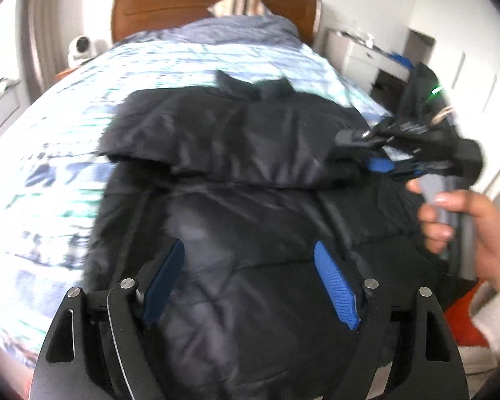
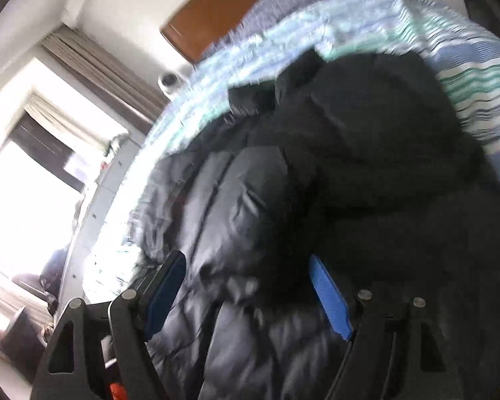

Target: Fold large clothes

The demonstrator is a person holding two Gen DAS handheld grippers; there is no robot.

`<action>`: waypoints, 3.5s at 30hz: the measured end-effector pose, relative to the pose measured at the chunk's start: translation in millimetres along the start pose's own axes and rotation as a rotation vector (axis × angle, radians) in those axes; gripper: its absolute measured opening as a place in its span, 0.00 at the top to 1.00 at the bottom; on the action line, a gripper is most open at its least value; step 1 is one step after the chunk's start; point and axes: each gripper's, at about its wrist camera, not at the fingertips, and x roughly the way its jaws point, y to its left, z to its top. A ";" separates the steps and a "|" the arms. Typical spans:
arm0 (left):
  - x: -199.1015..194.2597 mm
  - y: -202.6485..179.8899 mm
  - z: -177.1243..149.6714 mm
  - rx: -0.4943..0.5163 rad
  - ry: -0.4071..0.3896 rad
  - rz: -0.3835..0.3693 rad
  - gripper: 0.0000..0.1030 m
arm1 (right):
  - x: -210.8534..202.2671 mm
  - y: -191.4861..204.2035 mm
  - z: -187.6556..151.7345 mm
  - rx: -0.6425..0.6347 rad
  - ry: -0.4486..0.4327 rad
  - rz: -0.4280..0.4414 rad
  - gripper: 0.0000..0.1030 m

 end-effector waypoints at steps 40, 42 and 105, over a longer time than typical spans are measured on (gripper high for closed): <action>229.6 67.5 142.3 -0.055 0.238 0.045 0.12 | 41.6 -52.6 79.0 -0.223 -0.047 -0.280 0.26; 232.2 72.5 138.7 -0.081 0.231 0.030 0.10 | 42.6 -55.2 76.6 -0.214 -0.039 -0.277 0.26; -57.0 62.8 -85.8 0.045 0.311 0.121 0.04 | -181.5 -30.6 -181.2 -0.354 0.039 -0.449 0.25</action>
